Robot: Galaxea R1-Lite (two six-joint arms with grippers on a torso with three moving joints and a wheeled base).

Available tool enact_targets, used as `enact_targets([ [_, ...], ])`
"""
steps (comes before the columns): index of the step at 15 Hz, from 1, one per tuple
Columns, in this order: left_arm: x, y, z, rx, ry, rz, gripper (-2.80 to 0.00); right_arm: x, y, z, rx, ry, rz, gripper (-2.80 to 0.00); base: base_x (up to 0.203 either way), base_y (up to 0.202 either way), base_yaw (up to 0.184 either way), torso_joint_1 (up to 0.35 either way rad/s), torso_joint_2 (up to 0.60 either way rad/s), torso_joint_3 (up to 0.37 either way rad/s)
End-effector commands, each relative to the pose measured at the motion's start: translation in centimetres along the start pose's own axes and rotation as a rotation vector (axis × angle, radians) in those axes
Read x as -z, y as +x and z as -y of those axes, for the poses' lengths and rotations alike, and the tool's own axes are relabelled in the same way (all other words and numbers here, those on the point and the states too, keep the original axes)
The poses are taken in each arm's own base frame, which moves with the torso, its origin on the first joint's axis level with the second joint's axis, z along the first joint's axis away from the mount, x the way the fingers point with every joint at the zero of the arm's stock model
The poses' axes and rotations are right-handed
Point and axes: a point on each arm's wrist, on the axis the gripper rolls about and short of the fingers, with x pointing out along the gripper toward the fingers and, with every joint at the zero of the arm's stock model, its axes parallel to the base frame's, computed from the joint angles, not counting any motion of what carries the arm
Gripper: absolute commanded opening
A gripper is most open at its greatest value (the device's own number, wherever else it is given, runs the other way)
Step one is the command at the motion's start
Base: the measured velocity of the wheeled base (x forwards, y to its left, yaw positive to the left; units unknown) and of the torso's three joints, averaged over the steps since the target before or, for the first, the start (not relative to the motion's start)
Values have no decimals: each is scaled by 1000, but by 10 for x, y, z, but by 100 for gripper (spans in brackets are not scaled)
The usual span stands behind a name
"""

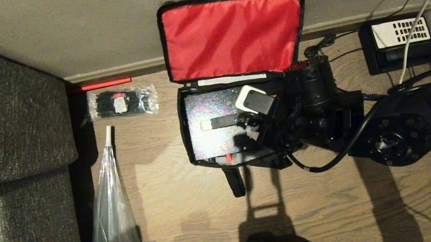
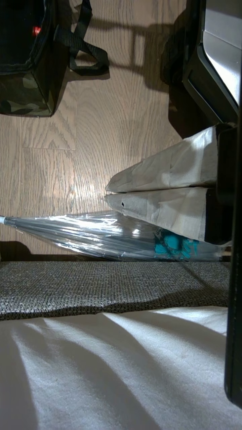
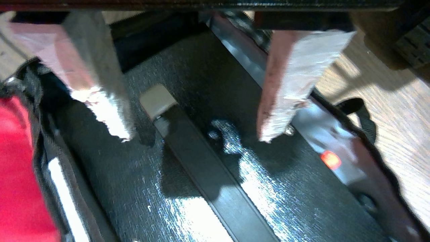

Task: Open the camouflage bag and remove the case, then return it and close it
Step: Grip the handle

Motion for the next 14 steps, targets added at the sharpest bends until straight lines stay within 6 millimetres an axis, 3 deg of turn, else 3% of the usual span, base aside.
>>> enact_targets([
  [1, 1, 0, 0, -1, 0, -3, -280, 0, -3, -5, 87, -54, -22, 0, 0, 0, 0, 0, 0, 0],
  [3, 1, 0, 0, -1, 0, -3, -280, 8, -2, -12, 213, -243, -114, 0, 0, 0, 0, 0, 0, 0],
  [7, 1, 0, 0, -1, 0, -3, -280, 19, 21, -51, 418, -332, -288, 0, 0, 0, 0, 0, 0, 0],
  [10, 1, 0, 0, -1, 0, -3, -280, -3, 19, -81, 491, -279, -175, 0, 0, 0, 0, 0, 0, 0],
  [12, 1, 0, 0, -1, 0, -3, -280, -24, 13, -84, 522, -267, -115, 0, 0, 0, 0, 0, 0, 0],
  [14, 1, 0, 0, -1, 0, -3, -280, -26, 10, -81, 532, -293, -126, 0, 0, 0, 0, 0, 0, 0],
])
